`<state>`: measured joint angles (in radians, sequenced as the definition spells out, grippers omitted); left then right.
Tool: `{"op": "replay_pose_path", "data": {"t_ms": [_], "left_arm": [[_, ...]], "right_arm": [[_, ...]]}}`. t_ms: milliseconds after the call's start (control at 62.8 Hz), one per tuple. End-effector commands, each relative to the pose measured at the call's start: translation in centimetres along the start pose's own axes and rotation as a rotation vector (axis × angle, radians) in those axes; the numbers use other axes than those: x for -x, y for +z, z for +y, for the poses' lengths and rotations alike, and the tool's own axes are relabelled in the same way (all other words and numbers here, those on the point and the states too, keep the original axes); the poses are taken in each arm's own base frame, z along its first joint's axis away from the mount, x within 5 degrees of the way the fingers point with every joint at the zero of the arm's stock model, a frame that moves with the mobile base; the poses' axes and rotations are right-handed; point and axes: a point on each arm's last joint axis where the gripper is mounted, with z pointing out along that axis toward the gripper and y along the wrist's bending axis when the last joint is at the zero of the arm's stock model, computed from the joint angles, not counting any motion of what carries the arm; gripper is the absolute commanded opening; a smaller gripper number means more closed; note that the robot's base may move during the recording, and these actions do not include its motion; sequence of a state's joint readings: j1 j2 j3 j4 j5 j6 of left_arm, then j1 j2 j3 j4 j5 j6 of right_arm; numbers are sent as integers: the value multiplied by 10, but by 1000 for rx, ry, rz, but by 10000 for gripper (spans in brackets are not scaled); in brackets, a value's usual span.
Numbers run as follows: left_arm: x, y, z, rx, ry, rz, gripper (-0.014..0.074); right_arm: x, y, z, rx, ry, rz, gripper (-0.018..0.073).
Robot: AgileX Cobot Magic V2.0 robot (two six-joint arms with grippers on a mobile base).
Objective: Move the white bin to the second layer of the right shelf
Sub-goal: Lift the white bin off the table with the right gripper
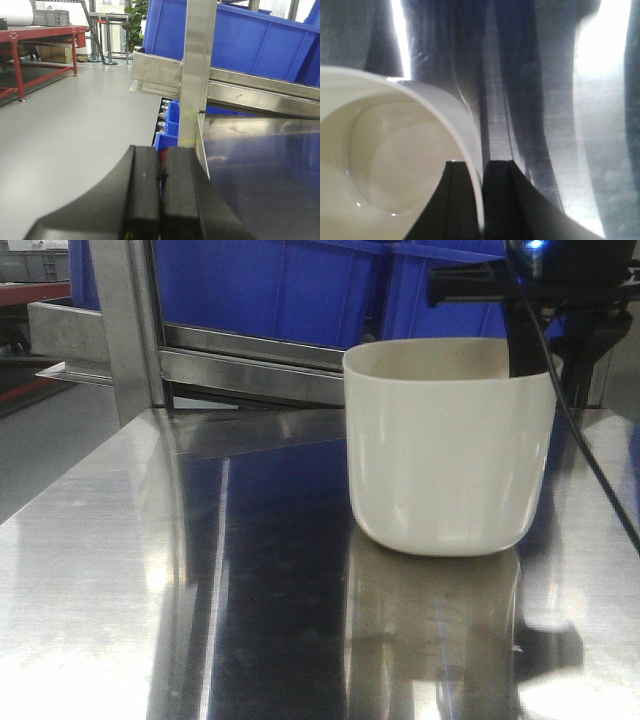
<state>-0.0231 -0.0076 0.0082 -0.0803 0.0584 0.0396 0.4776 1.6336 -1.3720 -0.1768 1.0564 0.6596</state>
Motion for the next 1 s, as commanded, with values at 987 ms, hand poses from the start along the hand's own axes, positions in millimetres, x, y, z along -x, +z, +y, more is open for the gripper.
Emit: {"op": "replay_pose_path", "data": {"t_ms": [987], "left_arm": [[-1, 0, 0, -3, -11, -71, 85]], "right_arm": [[-91, -59, -149, 47, -112, -609, 55]]}}
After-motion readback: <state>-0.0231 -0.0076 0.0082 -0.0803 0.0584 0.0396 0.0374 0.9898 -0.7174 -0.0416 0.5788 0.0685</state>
